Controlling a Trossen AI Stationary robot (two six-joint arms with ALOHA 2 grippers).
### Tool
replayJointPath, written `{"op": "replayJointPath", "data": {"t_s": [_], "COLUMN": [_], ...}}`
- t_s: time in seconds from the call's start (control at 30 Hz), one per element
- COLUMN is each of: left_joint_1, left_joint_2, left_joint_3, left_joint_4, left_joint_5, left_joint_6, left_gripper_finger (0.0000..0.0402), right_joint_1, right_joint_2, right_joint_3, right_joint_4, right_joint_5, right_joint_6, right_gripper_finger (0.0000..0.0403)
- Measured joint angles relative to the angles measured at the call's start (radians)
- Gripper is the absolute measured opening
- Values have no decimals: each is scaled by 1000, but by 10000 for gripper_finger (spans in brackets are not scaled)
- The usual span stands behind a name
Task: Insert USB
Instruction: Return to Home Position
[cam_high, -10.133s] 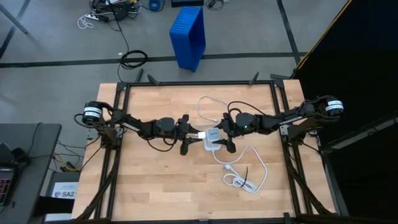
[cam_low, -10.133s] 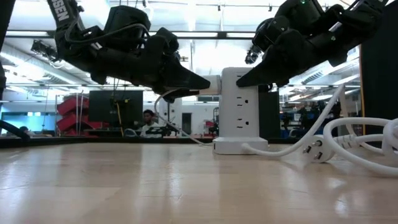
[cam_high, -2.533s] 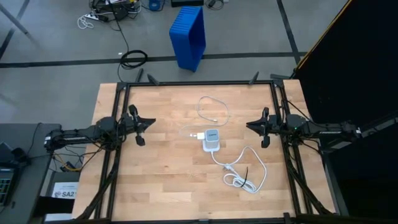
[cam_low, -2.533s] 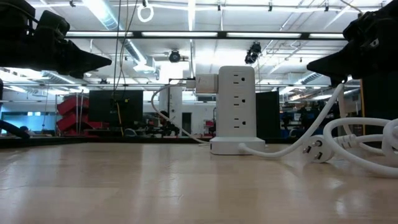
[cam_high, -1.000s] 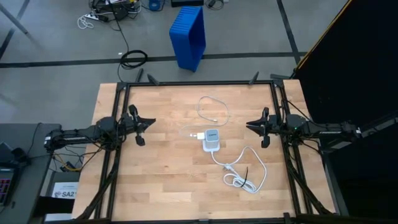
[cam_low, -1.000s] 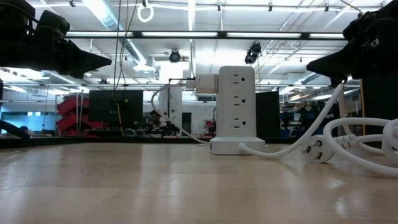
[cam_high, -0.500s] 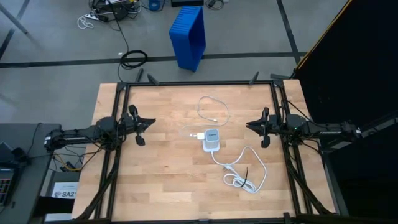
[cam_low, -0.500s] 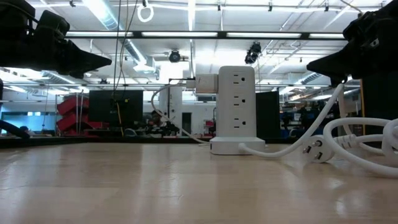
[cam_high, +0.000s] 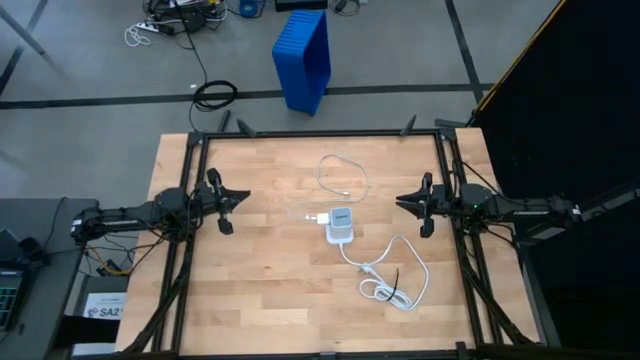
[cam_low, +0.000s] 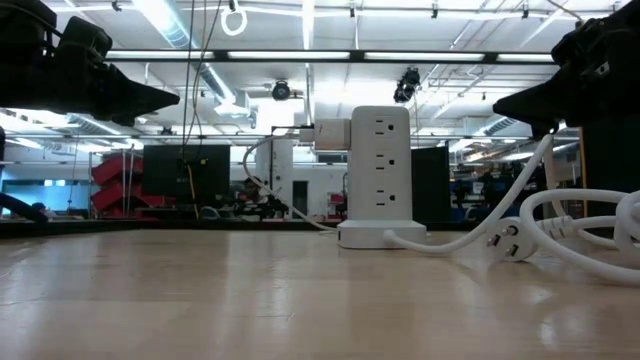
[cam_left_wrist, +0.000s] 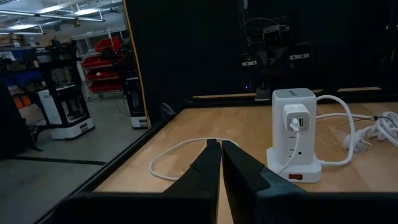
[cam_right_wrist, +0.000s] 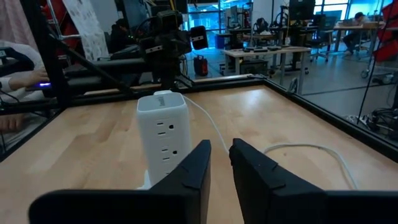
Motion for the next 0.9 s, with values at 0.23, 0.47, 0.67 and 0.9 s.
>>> {"op": "replayJointPath", "data": {"t_s": [0.23,0.47,0.67,0.9], "left_joint_1": [0,0,0,0], "left_joint_2": [0,0,0,0], "left_joint_3": [0,0,0,0], "left_joint_4": [0,0,0,0], "left_joint_5": [0,0,0,0], "left_joint_6": [0,0,0,0], "left_gripper_finger": [0,0,0,0], "right_joint_1": [0,0,0,0], "right_joint_2": [0,0,0,0], "right_joint_3": [0,0,0,0], "right_joint_4": [0,0,0,0], "right_joint_5": [0,0,0,0], "right_joint_6": [0,0,0,0], "right_gripper_finger": [43,32,25,32]}}
